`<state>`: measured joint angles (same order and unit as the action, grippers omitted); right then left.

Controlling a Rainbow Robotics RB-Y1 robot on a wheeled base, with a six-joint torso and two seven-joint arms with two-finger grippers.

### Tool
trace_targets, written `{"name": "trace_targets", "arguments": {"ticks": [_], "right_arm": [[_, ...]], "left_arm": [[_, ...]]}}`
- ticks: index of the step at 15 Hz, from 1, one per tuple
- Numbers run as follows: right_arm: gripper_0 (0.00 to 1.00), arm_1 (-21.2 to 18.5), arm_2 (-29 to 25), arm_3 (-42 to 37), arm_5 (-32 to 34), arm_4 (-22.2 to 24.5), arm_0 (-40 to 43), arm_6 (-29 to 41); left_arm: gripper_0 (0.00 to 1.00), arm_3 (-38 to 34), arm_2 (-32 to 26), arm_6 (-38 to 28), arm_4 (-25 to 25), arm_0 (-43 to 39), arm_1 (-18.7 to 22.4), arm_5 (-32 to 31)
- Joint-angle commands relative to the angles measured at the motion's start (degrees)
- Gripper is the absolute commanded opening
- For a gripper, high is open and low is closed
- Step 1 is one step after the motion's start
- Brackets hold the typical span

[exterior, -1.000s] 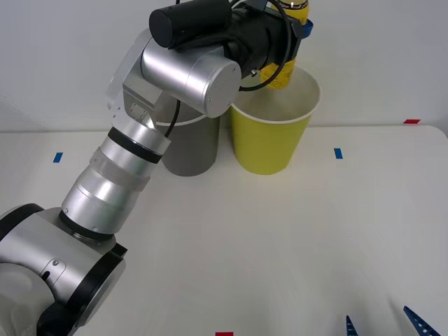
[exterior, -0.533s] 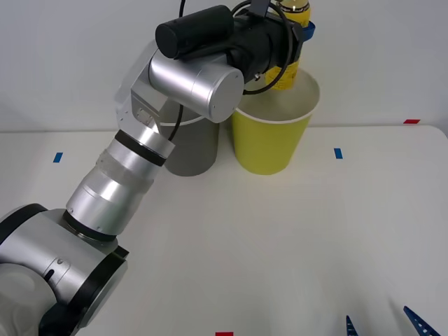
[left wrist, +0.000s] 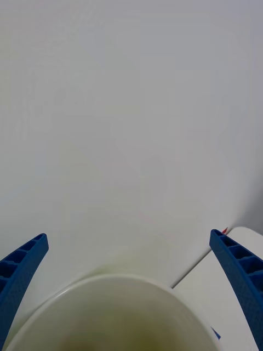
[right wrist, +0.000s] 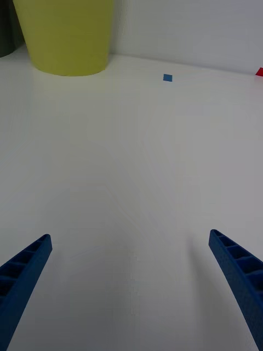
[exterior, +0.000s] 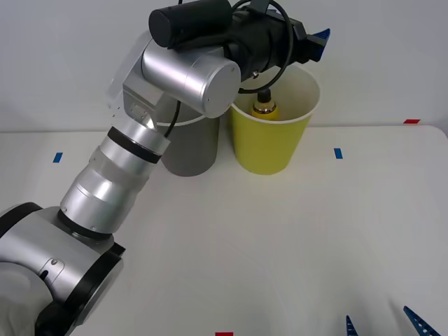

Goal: Put cans in the gray bin and PET bottles in the light green bin.

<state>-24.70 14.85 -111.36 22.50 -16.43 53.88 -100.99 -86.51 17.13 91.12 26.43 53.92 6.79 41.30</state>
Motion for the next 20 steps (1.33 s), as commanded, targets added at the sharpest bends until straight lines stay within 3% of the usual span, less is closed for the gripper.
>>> {"name": "trace_targets", "arguments": {"ticks": [1,8,11,15,20], "right_arm": [[1.00,0.00,0.00,0.00,0.00,0.00,0.00,0.00],[1.00,0.00,0.00,0.00,0.00,0.00,0.00,0.00],[1.00,0.00,0.00,0.00,0.00,0.00,0.00,0.00],[1.00,0.00,0.00,0.00,0.00,0.00,0.00,0.00],[1.00,0.00,0.00,0.00,0.00,0.00,0.00,0.00]], "left_arm": [[1.00,-6.39,-0.07,-0.77,0.20,-0.04,3.58,5.55],[1.00,-15.44,-1.48,-1.39,2.58,-1.63,13.43,6.60],[1.00,-25.90,-4.56,-0.77,3.10,-10.15,16.94,6.60],[1.00,-39.79,-10.62,0.37,2.84,-25.80,18.35,6.60],[1.00,-50.33,-15.10,1.69,2.84,-42.41,19.40,3.88]]}}
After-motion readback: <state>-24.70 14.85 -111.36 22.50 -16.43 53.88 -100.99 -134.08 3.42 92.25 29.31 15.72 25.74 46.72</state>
